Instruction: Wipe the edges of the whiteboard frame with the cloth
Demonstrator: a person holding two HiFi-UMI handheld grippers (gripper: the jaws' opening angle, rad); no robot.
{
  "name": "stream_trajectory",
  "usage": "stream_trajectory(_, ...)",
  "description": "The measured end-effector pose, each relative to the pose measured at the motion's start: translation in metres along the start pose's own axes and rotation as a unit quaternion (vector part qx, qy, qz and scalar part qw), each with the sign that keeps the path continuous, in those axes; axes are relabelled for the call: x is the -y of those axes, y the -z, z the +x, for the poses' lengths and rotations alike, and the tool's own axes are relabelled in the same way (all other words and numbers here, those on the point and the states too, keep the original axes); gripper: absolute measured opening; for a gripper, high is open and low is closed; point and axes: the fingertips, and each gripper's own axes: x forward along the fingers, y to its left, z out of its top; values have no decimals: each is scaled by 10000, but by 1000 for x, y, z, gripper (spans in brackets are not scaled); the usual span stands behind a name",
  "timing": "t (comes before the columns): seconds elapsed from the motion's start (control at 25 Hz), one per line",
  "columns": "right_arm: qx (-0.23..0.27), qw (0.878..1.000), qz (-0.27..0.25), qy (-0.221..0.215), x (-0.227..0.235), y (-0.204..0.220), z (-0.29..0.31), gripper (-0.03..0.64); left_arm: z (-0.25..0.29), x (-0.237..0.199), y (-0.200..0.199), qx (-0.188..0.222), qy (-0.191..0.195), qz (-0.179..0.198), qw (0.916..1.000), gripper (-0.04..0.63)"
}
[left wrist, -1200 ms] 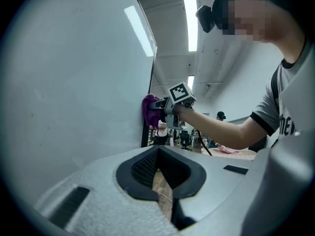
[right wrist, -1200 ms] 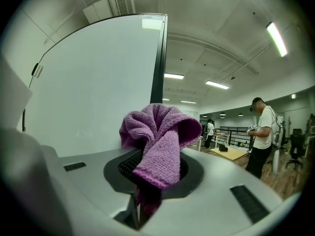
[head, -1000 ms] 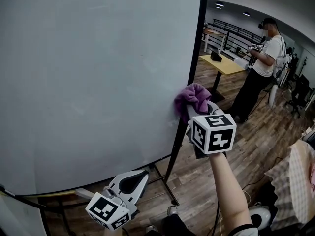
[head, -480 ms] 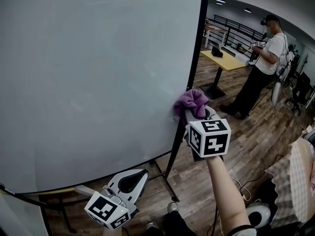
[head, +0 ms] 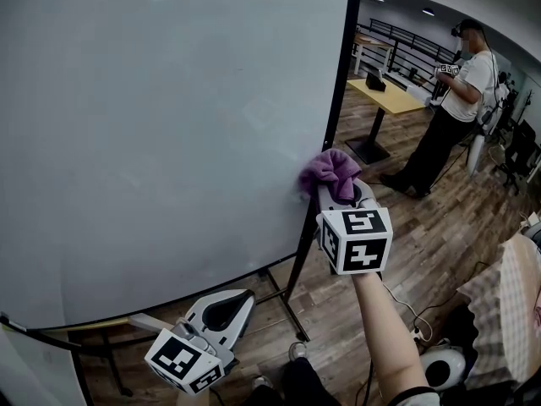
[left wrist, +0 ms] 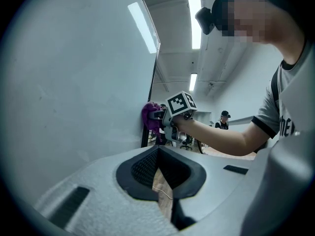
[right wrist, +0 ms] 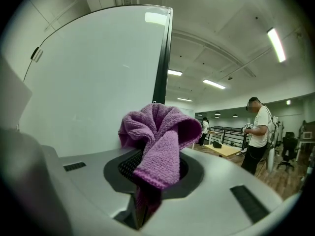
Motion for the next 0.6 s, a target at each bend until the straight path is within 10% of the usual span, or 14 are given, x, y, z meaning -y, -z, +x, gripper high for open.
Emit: stream_trajectory(0.6,42,9999,55,-87,-10,7,-1,66,-2,-5,3,-1,7,-47,10000,17)
